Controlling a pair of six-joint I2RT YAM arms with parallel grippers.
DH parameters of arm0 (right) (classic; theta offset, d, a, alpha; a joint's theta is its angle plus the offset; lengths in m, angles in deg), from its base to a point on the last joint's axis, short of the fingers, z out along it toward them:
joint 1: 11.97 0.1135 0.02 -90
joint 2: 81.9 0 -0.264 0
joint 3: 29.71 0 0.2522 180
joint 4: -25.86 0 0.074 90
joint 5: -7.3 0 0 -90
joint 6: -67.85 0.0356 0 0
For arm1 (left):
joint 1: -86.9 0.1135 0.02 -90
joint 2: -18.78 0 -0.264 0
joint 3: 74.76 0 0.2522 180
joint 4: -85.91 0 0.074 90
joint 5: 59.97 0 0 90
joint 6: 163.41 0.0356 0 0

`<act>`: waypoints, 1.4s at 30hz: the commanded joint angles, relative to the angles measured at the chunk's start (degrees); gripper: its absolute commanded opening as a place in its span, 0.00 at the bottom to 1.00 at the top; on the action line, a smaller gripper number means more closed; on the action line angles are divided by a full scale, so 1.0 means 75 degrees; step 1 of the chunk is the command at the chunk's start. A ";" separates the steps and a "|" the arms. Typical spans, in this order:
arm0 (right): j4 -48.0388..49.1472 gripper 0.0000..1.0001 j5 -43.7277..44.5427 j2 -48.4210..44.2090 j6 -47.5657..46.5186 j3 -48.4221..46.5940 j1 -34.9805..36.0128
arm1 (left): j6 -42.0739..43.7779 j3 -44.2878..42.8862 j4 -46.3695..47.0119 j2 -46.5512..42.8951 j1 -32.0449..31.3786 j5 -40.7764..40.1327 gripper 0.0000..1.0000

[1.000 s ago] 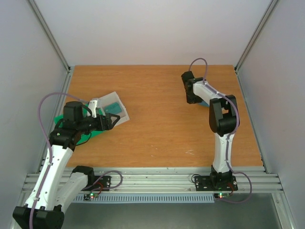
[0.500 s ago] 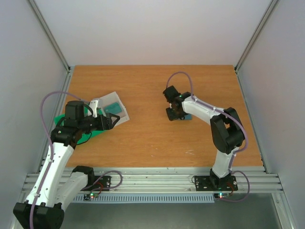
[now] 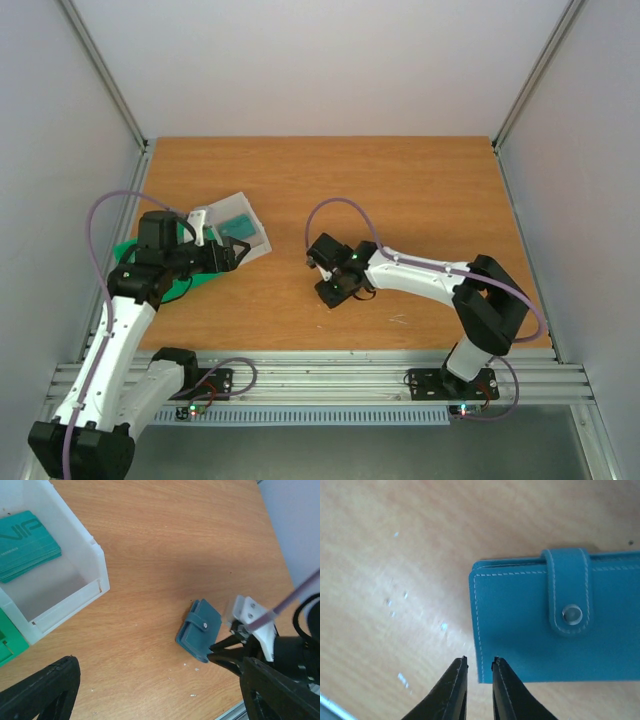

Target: Take the credit cards out of the card holder

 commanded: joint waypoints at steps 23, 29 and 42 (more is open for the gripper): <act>0.1235 0.42 -0.0432 -0.1408 0.4220 0.1731 -0.2013 | -0.0880 -0.0323 -0.0247 0.1512 -0.1739 -0.0645 0.78; 0.2184 0.45 -0.1075 -0.0763 0.4281 0.1882 -0.2011 | -0.1260 -0.0084 0.0185 0.1873 -0.2259 -0.0760 0.76; 0.3219 0.51 -0.2959 -0.0239 0.2795 0.1415 -0.2004 | -0.1627 0.0266 0.0539 0.2299 -0.2856 -0.0884 0.73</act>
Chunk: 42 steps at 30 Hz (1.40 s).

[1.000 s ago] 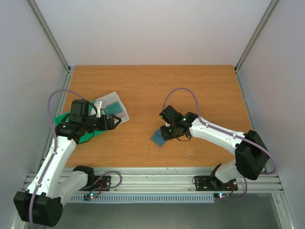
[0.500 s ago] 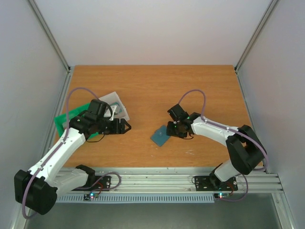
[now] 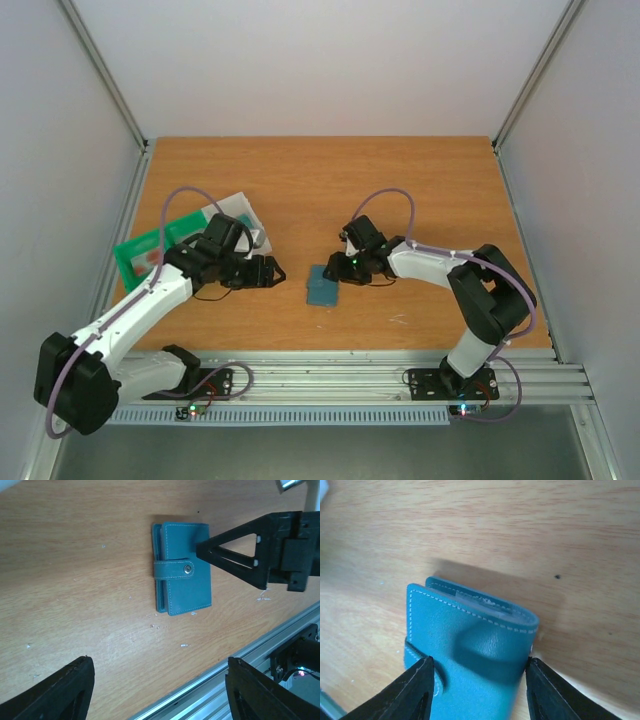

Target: Take the credit cards out of the card holder

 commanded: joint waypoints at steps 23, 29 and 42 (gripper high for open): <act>0.0949 0.38 -0.1094 0.0001 0.0802 0.0815 0.0049 | -0.0591 0.0640 0.1503 0.0871 -0.0314 0.0355 0.59; 0.1133 0.14 -0.1212 0.0039 0.0809 0.0833 0.0057 | -0.0697 0.0667 0.1604 0.0951 -0.0363 0.0401 0.58; 0.0808 0.01 -0.1450 -0.0976 0.1180 0.0881 0.0407 | -0.0883 0.0560 0.2070 0.1295 -0.0636 0.0728 0.55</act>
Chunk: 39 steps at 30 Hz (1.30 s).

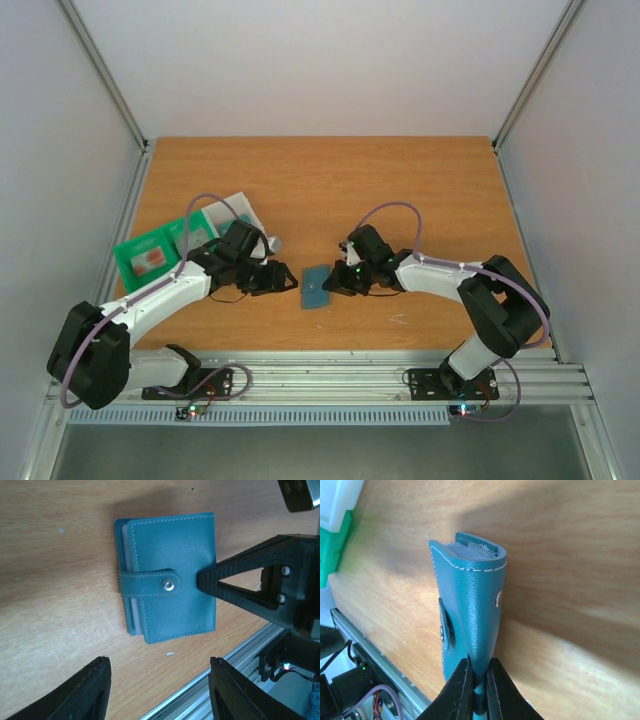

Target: Take the credit cards out of the card holder

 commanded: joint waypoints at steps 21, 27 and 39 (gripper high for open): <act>-0.0307 0.01 0.0330 -0.0846 0.0625 -0.0222 0.0996 | 0.0086 -0.0257 0.1541 0.2357 -0.0965 0.0737 0.55; -0.0330 0.01 0.0367 -0.0820 0.0591 -0.0214 0.1084 | -0.0009 -0.0395 0.1449 0.2543 -0.1104 0.0443 0.52; -0.0396 0.01 0.0586 -0.0805 0.0420 -0.0121 0.1121 | 0.0721 -0.1055 -0.0224 0.2281 -0.1362 -0.1359 0.35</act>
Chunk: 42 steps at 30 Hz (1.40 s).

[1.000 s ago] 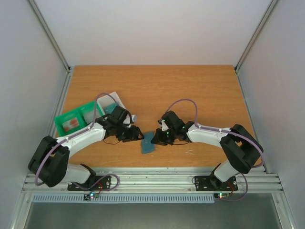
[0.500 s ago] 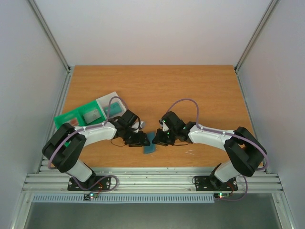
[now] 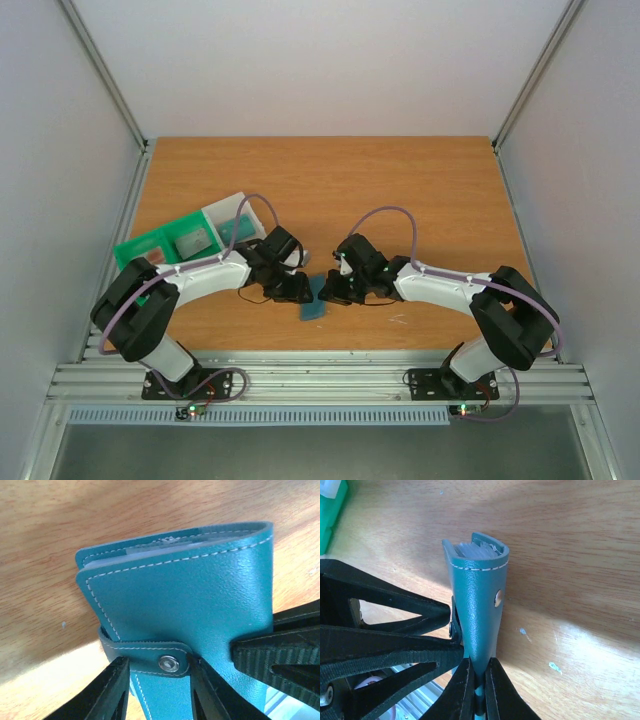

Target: Take the credit cards out of the card holder

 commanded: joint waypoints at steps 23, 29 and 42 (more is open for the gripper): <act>0.0512 0.01 0.0386 -0.0001 -0.0404 0.0521 0.0078 | -0.0031 -0.0032 -0.1036 -0.0835 -0.0191 -0.2127 0.01; 0.0066 0.11 0.0867 -0.0002 -0.0681 0.0507 -0.0032 | -0.0148 -0.0087 -0.1271 -0.1193 -0.0190 -0.2020 0.00; -0.1604 0.51 0.0522 -0.0847 -0.1247 -0.0284 -0.0025 | -0.1292 0.0543 0.0486 -0.2398 -0.0184 -0.0397 0.00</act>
